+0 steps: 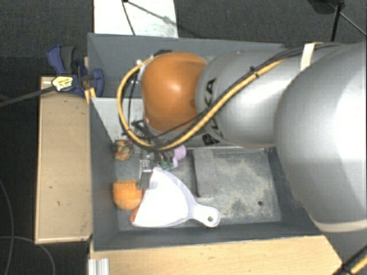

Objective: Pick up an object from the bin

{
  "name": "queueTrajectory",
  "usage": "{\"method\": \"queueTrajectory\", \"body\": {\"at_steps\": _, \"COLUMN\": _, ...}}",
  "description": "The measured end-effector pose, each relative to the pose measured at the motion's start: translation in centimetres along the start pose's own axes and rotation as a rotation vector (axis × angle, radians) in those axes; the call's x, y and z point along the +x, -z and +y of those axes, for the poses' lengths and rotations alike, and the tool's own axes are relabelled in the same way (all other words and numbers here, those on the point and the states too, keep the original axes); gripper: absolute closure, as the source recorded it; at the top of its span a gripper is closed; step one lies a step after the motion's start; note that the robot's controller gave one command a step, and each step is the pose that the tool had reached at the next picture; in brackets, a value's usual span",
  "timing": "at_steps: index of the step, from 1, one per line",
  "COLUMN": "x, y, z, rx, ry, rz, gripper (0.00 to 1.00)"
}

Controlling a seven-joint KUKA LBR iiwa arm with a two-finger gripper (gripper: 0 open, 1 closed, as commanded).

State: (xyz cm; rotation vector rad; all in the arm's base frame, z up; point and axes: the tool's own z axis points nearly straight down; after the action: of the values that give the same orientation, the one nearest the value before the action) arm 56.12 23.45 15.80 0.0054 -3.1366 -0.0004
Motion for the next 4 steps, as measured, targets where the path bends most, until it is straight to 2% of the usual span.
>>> {"method": "queueTrajectory", "body": {"at_steps": 1, "x": -0.2, "y": 0.5, "z": -0.1, "rx": -0.002, "ry": -0.005, "rz": -0.007, "gripper": 0.0}}
{"method": "queueTrajectory", "body": {"at_steps": 2, "x": -0.2, "y": 0.5, "z": -0.1, "rx": -0.001, "ry": -0.005, "rz": -0.007, "gripper": 0.0}}
{"method": "queueTrajectory", "body": {"at_steps": 3, "x": 0.1, "y": -0.9, "z": -1.1, "rx": -0.001, "ry": 0.089, "rz": -0.007, "gripper": 0.0}}
{"method": "queueTrajectory", "body": {"at_steps": 4, "x": 1.8, "y": -4.2, "z": -1.6, "rx": 0.0, "ry": 0.377, "rz": -0.009, "gripper": 0.0}}
